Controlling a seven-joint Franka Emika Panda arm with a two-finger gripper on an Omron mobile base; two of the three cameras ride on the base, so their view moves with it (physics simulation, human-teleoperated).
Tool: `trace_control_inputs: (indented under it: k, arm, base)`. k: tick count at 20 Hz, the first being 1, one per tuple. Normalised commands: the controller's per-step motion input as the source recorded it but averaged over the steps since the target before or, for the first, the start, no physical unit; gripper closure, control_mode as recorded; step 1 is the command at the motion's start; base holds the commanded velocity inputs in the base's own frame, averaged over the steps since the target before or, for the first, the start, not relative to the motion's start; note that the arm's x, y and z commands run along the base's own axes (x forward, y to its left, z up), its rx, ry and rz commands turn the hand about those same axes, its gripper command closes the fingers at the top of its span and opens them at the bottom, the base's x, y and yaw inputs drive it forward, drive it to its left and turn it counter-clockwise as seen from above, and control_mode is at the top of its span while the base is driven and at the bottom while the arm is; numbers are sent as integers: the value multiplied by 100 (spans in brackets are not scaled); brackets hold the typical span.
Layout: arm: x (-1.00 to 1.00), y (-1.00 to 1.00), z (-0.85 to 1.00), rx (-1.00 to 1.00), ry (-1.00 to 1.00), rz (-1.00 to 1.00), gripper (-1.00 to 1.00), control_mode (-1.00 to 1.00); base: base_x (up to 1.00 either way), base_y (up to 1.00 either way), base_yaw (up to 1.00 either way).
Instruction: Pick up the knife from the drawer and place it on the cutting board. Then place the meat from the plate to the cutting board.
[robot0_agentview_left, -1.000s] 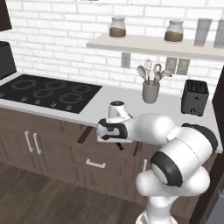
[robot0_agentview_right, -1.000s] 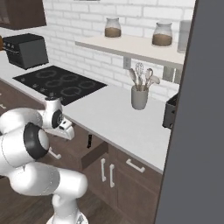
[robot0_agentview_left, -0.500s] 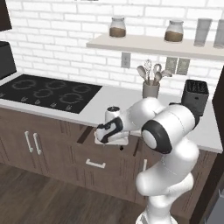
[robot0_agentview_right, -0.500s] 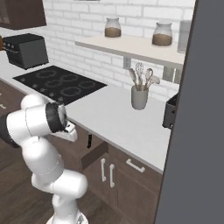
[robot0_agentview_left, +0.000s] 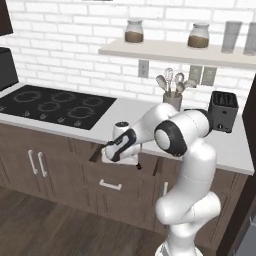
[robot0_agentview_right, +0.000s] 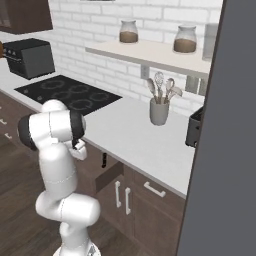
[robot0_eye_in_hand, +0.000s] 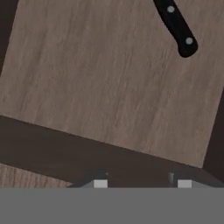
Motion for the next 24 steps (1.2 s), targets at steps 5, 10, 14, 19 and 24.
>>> trace_control_inputs:
  k: [5,10,14,19,24]
  arm:
    - [-97,72,-70,0,22,-3,-100,-100]
    - [-100,86,-83,0,19,0,-100,-100]
    - [-100,99,-56,-2,1,0,-100,-100]
    - [-100,100,-38,-7,-12,0,-100,-100]
    - [-100,100,-19,-8,-14,0,-100,-100]
  base:
    - [0,0,0]
    - [0,0,0]
    - [0,0,0]
    - [0,0,0]
    - [0,0,0]
